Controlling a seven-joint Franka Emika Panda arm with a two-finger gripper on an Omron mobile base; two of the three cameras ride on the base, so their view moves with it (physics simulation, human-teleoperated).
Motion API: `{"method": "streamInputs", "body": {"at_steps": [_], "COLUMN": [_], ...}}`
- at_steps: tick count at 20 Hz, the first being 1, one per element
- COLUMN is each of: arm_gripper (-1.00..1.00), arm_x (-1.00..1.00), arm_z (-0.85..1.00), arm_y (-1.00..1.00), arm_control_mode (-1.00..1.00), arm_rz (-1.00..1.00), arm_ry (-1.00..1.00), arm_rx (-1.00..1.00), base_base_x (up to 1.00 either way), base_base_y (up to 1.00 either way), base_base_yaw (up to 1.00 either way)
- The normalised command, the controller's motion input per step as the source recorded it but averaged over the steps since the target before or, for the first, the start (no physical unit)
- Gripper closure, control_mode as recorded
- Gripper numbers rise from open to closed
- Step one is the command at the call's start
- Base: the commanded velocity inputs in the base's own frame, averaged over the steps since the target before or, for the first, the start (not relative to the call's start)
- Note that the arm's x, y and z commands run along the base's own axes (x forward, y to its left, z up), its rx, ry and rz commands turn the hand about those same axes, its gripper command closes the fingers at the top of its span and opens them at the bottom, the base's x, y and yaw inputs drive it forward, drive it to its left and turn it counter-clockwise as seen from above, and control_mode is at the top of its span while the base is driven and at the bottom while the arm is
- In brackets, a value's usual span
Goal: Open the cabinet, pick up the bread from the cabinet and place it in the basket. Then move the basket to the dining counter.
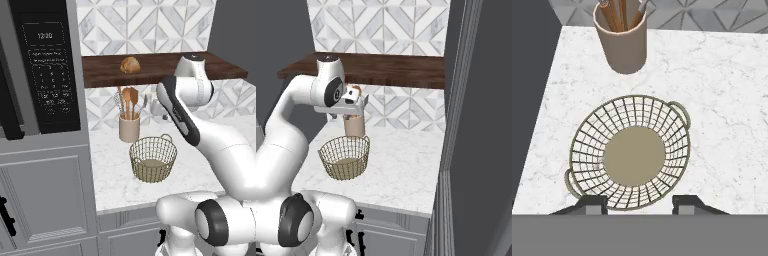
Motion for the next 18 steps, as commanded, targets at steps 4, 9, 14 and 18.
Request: {"method": "streamInputs", "body": {"at_steps": [4,9,14,18], "arm_gripper": [-1.00,-1.00,-1.00,-1.00], "arm_x": [-0.49,-0.55,-0.08,0.00], "arm_z": [0.00,0.40,0.76,0.92], "arm_y": [0.00,0.21,0.58,0.42], "arm_control_mode": [-1.00,-1.00,-1.00,-1.00], "arm_rz": [0.00,0.02,0.06,0.03], "arm_ry": [-0.11,-0.52,-0.47,-0.38], "arm_rx": [0.00,0.01,0.05,0.06], "base_base_x": [0.00,0.00,0.00,0.00], "base_base_y": [0.00,0.00,0.00,0.00], "base_base_yaw": [0.00,0.00,0.00,0.00]}}
